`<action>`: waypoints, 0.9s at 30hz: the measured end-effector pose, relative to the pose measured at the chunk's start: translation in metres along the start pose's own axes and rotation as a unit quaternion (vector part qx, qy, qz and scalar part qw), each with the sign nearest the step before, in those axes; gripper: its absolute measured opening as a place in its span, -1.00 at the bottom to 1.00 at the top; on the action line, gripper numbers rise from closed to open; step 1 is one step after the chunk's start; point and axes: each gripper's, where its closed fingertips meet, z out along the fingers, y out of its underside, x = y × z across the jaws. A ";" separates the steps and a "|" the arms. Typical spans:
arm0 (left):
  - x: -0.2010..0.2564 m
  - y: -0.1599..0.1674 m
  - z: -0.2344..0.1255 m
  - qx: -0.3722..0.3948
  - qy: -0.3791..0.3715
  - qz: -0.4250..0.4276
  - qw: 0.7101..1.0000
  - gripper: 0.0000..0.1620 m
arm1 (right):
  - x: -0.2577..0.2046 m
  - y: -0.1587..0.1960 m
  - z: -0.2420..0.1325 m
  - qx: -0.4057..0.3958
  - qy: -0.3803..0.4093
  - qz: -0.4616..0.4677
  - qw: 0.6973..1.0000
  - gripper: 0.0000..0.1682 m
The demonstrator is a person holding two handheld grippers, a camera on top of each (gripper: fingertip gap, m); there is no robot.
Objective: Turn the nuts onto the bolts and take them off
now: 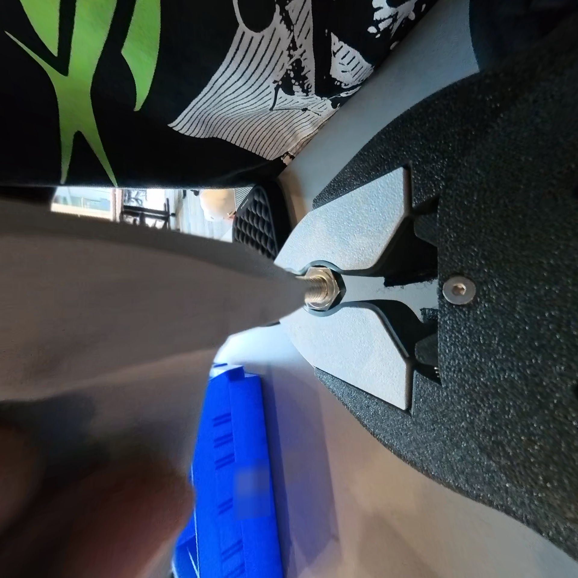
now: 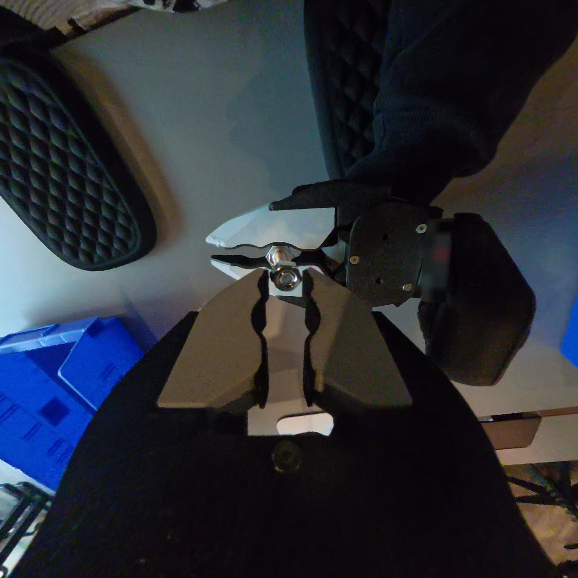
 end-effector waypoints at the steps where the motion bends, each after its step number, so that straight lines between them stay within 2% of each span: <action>1: 0.000 0.000 0.000 -0.001 0.000 0.000 1.000 -0.87 | 0.000 0.000 0.001 0.002 -0.001 -0.002 1.000 -0.77; 6: -0.001 -0.001 -0.001 0.003 -0.003 -0.001 1.000 -0.87 | 0.001 0.001 0.000 0.016 0.016 0.044 0.999 -0.78; 10: -0.002 0.000 0.000 -0.002 -0.006 -0.001 1.000 -0.87 | 0.000 0.002 0.001 0.019 0.024 0.182 0.983 -0.78; 13: -0.002 0.001 0.000 -0.004 -0.009 0.002 1.000 -0.88 | 0.000 0.002 0.002 0.027 0.030 0.316 0.948 -0.77; 16: -0.002 0.002 0.000 -0.007 -0.009 0.003 1.000 -0.88 | -0.002 0.002 0.003 0.046 0.022 0.476 0.878 -0.78; 17: -0.001 0.002 0.000 -0.008 -0.008 0.004 1.000 -0.88 | -0.002 0.001 0.003 0.057 0.020 0.516 0.855 -0.77; 19: -0.001 0.002 0.001 -0.008 -0.008 0.005 1.000 -0.88 | -0.003 0.001 0.004 0.074 0.024 0.545 0.835 -0.77; 22: -0.001 0.002 0.001 -0.007 -0.007 0.004 1.000 -0.88 | -0.002 0.000 0.003 0.078 0.030 0.545 0.835 -0.77; 24: -0.001 0.001 0.001 -0.006 -0.005 0.004 1.000 -0.88 | -0.002 0.000 0.003 0.074 0.033 0.522 0.849 -0.70; 27: 0.000 0.001 0.000 -0.003 -0.003 0.003 1.000 -0.88 | 0.002 -0.001 -0.002 0.072 0.050 0.403 0.911 -0.56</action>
